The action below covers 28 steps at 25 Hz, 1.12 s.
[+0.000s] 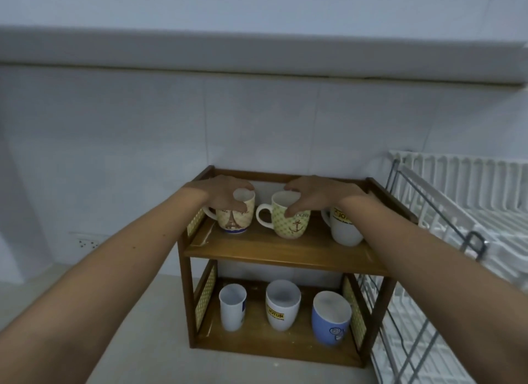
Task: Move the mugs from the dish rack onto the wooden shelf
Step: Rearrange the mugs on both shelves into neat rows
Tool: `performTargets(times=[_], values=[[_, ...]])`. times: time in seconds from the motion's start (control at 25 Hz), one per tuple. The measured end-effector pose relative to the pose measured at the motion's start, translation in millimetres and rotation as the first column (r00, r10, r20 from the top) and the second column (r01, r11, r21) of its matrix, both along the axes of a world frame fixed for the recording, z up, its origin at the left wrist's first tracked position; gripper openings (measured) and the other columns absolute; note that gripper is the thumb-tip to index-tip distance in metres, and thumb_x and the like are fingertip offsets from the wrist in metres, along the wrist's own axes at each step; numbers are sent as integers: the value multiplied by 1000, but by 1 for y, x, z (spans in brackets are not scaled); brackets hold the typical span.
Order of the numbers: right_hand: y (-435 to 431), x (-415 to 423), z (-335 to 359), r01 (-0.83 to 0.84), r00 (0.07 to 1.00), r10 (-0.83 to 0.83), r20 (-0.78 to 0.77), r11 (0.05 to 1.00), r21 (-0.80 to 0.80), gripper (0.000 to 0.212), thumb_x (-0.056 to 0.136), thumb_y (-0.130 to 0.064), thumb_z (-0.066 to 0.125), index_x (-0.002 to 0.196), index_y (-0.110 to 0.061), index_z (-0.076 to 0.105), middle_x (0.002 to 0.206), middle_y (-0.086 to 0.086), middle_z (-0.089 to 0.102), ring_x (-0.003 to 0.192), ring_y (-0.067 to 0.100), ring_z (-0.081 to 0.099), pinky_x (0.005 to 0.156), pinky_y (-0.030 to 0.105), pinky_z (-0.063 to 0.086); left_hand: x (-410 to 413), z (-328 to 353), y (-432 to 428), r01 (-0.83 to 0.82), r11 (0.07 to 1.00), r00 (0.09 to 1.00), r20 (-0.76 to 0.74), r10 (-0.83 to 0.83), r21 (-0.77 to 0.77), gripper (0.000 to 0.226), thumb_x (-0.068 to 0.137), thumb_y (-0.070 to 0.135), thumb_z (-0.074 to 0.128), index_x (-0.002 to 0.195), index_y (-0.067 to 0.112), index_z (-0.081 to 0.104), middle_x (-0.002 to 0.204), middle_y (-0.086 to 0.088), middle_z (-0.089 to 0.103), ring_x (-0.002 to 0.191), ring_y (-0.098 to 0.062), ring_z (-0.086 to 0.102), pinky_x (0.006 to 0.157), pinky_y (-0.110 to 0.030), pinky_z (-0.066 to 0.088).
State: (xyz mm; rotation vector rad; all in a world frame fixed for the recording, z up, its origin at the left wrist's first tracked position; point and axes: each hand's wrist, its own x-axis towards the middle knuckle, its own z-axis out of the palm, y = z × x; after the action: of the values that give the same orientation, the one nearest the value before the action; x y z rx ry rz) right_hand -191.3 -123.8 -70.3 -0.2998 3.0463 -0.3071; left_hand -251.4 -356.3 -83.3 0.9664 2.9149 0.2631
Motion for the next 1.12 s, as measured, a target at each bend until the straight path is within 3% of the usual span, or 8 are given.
performTargets(times=[0.12,0.2,0.28,0.36,0.6,0.72,1.04,1.12], values=[[7,6,9,9,998,-9,58,1000,3,87,77,-57,66,148,-25,27,154,-2,30,137,21,32,107,36,30,-1,-1,-2,-10,1000,1000,18,10,-16,70,85,41,60,146,33,26,153,-3,34,135,-26,37,106,-41,40],[27,12,17,107,994,-108,14,993,39,75,80,-62,59,141,-26,37,148,0,41,128,24,43,98,38,38,2,2,2,-8,999,999,33,9,-31,79,85,47,60,149,34,16,157,-1,26,140,-24,30,111,-41,34],[49,18,22,254,967,-248,-55,932,260,68,76,-69,53,124,-21,53,126,4,59,106,23,56,78,35,44,13,4,18,23,1000,999,22,-23,18,87,80,62,57,149,35,11,159,2,20,143,-23,24,113,-41,28],[63,18,19,290,948,-317,-9,858,424,77,72,-75,51,121,-17,58,123,4,61,105,24,58,80,35,46,23,3,46,64,996,998,7,-65,56,90,78,70,53,149,31,14,158,1,21,142,-24,25,111,-41,26],[77,16,11,239,969,-248,-5,928,286,92,66,-65,69,140,-18,38,138,4,50,114,23,51,81,32,47,24,-10,91,65,995,998,-13,-64,74,74,79,61,60,136,16,44,139,-7,52,120,-26,50,97,-40,44],[78,16,15,191,977,-210,38,940,284,90,64,-54,77,139,-22,39,136,3,50,104,19,51,76,31,48,21,-15,89,77,991,997,5,-78,113,78,81,58,59,142,16,35,147,-7,44,128,-26,44,100,-37,39],[67,28,14,178,976,-204,76,949,260,83,75,-34,74,144,-20,30,144,7,41,125,27,44,99,42,45,30,-16,89,69,996,997,39,-71,63,79,89,53,52,150,20,16,156,-7,28,139,-27,32,108,-36,30],[55,42,11,188,982,-181,-53,959,212,79,81,-37,68,146,-18,28,146,9,39,128,28,42,102,40,41,46,-21,81,107,987,992,-77,-98,123,77,90,50,52,150,20,15,158,-6,23,143,-25,22,113,-37,23]])
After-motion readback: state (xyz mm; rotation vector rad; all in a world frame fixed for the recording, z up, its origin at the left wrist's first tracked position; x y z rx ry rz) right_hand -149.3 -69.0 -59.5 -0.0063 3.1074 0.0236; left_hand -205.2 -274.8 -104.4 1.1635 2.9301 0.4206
